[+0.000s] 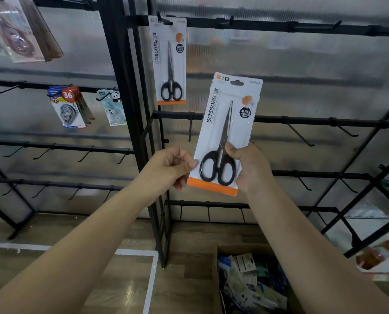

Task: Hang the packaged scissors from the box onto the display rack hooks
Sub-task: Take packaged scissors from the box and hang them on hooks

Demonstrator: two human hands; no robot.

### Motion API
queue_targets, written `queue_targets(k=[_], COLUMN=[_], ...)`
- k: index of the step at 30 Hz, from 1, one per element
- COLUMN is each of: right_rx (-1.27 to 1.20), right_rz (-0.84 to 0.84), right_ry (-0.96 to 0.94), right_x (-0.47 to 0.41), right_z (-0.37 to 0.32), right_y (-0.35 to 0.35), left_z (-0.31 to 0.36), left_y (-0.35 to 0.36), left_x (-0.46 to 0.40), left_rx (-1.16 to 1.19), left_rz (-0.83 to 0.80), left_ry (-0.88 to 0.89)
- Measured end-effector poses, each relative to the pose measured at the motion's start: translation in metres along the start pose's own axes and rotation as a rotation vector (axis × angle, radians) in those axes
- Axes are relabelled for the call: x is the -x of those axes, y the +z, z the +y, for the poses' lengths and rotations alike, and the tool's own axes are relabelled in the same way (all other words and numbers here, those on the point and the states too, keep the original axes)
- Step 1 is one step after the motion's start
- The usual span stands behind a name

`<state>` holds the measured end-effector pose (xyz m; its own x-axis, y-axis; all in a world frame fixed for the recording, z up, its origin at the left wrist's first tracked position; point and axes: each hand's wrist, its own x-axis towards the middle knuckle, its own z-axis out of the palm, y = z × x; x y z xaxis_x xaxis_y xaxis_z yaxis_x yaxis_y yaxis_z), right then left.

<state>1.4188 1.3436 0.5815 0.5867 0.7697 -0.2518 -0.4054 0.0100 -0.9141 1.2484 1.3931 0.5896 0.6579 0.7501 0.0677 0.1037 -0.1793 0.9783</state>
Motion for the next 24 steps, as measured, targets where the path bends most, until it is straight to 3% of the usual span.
queue_targets(k=[5, 7, 12, 17, 20, 24], right_rx=[-0.012, -0.009, 0.125, 0.282, 0.366, 0.48], right_rz=[-0.099, -0.137, -0.261, -0.255, -0.288, -0.301], right_ry=[-0.053, -0.087, -0.28, -0.395, -0.356, -0.391], right_x=[0.006, 0.01, 0.02, 0.016, 0.008, -0.001], right_z=[-0.002, -0.004, -0.007, -0.021, -0.023, -0.031], right_y=[0.001, 0.0, -0.004, 0.004, 0.008, 0.013], left_z=[-0.006, -0.007, -0.001, 0.007, 0.009, 0.012], left_y=[0.004, 0.011, 0.021, 0.017, 0.013, 0.004], left_x=[0.01, 0.014, 0.01, -0.005, -0.015, -0.023], left_rx=[-0.095, -0.119, 0.169, 0.186, 0.099, -0.219], left_rz=[-0.053, 0.03, 0.245, 0.345, 0.425, 0.422], left_ry=[-0.005, 0.059, 0.108, 0.125, 0.14, 0.105])
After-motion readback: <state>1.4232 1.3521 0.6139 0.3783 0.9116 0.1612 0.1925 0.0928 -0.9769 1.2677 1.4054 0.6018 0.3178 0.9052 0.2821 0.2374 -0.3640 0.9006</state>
